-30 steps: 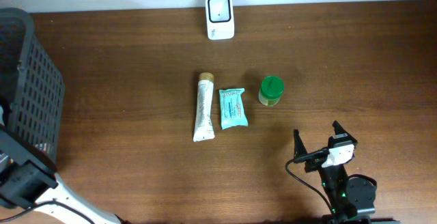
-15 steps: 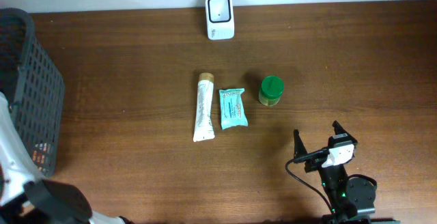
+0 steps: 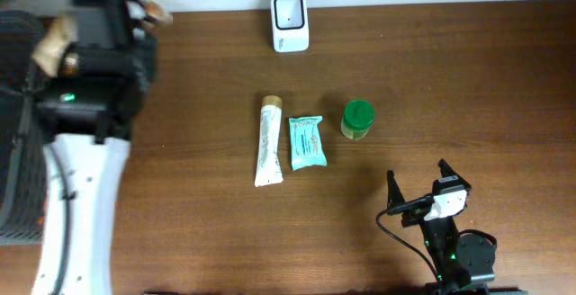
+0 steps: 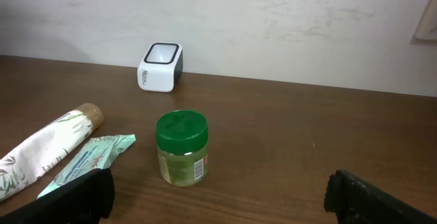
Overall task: Scan the item barcode
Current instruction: 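Carry the rice bag out and lay it left of the tube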
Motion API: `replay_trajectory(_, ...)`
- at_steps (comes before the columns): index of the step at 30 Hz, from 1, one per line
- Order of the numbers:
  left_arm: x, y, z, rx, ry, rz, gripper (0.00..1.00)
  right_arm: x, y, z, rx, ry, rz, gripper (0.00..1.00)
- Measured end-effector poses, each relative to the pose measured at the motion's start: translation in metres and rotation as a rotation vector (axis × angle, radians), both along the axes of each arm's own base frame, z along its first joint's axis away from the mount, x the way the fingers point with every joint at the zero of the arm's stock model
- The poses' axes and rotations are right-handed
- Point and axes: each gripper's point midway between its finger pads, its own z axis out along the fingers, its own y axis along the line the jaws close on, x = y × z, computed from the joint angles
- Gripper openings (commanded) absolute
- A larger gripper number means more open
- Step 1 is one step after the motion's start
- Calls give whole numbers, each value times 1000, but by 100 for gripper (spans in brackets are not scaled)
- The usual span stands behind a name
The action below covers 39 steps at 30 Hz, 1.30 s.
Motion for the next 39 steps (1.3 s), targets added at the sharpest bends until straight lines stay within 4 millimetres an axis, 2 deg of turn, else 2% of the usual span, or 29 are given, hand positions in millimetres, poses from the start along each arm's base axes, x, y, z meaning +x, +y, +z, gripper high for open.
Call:
replay_trajectory(3, -4, -46, -40, -31, 131, -71, 0, 0, 0, 0, 0, 0, 0, 98)
replay_trajectory(4, -6, -65, -61, -43, 193, -99, 0, 0, 0, 0, 0, 0, 0, 98)
replay_trajectory(6, -7, -85, -97, -60, 288, -120, 0, 0, 0, 0, 0, 0, 0, 98)
replay_trajectory(8, -7, -96, -133, -91, 369, -99, 0, 0, 0, 0, 0, 0, 0, 98)
replay_trajectory(10, -10, -100, -166, -147, 426, -23, 0, 0, 0, 0, 0, 0, 0, 98)
replay_trajectory(14, -17, -100, -217, -267, 479, 191, 0, 0, 0, 0, 0, 0, 0, 98)
replay_trajectory(17, -18, -107, -246, -377, 496, 328, 0, 0, 0, 0, 0, 0, 0, 98)
replay_trajectory(23, -14, -121, -290, -430, 546, 418, 0, 0, 0, 0, 0, 0, 0, 98)
replay_trajectory(24, -15, -122, -298, -427, 560, 427, 11, 0, 0, 0, 0, 0, 0, 98)
replay_trajectory(25, -16, -123, -305, -428, 575, 435, 23, 0, 0, 0, 0, 0, 0, 98)
replay_trajectory(26, -17, -124, -311, -431, 587, 444, 40, 0, 0, 0, 0, 0, 0, 98)
replay_trajectory(27, -18, -126, -315, -431, 602, 442, 65, 0, 0, 0, 0, 0, 0, 98)
replay_trajectory(29, -19, -128, -318, -447, 613, 446, 99, 0, 0, 0, 0, 0, 0, 98)
replay_trajectory(34, -16, -132, -314, -465, 606, 442, 99, 0, 0, 0, 0, 0, 0, 98)
replay_trajectory(37, 0, -138, -296, -477, 568, 386, 99, 0, 0, 0, 0, 0, 0, 98)
replay_trajectory(39, 12, -143, -274, -480, 533, 320, 99, 0, 0, 0, 0, 0, 0, 98)
